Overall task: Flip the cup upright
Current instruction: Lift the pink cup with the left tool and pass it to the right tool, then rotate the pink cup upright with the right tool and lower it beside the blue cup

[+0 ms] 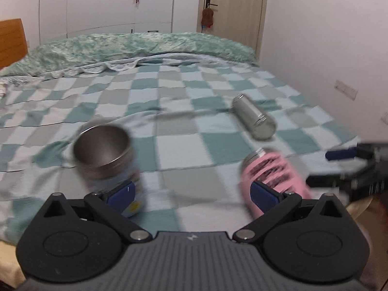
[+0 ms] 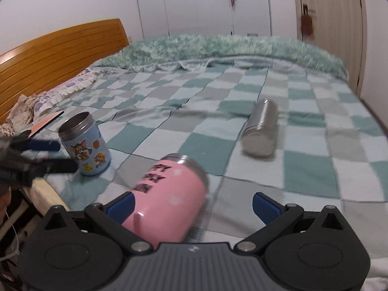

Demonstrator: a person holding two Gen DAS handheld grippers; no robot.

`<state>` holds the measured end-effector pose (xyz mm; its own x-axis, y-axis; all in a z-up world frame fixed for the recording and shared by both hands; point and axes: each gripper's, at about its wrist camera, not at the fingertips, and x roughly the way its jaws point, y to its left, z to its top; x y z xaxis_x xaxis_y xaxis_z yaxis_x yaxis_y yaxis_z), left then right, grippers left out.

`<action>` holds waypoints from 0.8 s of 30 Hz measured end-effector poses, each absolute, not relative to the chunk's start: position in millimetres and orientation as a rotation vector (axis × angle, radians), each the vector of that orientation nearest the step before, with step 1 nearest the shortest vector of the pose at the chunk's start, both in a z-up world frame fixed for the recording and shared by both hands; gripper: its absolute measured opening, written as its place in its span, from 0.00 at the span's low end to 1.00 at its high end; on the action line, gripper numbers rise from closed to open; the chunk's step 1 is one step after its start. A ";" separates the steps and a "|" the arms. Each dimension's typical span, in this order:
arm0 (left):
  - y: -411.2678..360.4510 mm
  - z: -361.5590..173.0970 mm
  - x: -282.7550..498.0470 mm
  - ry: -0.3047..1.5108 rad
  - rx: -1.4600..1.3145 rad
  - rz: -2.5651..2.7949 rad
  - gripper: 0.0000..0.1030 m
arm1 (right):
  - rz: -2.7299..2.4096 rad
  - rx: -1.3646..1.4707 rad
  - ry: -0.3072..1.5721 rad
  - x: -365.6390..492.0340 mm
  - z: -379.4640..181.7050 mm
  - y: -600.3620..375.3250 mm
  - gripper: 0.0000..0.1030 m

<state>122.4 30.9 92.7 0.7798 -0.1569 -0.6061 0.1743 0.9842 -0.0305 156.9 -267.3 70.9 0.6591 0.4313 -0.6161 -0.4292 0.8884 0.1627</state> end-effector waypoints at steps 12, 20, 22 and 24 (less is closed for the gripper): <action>87.4 67.6 117.2 0.650 0.047 -0.151 1.00 | 0.368 0.099 0.897 206.5 54.6 -219.4 1.00; 97.4 56.5 123.7 0.659 0.035 -0.154 1.00 | 0.332 0.185 1.058 236.8 30.0 -212.7 0.98; 97.7 55.1 123.6 0.658 0.036 -0.156 1.00 | 0.344 0.233 1.082 241.3 25.4 -215.1 0.88; 97.9 54.3 124.9 0.660 0.032 -0.159 1.00 | 0.375 0.293 1.097 244.4 21.7 -218.9 0.84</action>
<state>124.9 97.9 54.3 0.7783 -0.1375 -0.6126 0.1575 0.9873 -0.0214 244.4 -218.9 21.7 0.4040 0.4347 -0.8049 -0.1494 0.8994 0.4107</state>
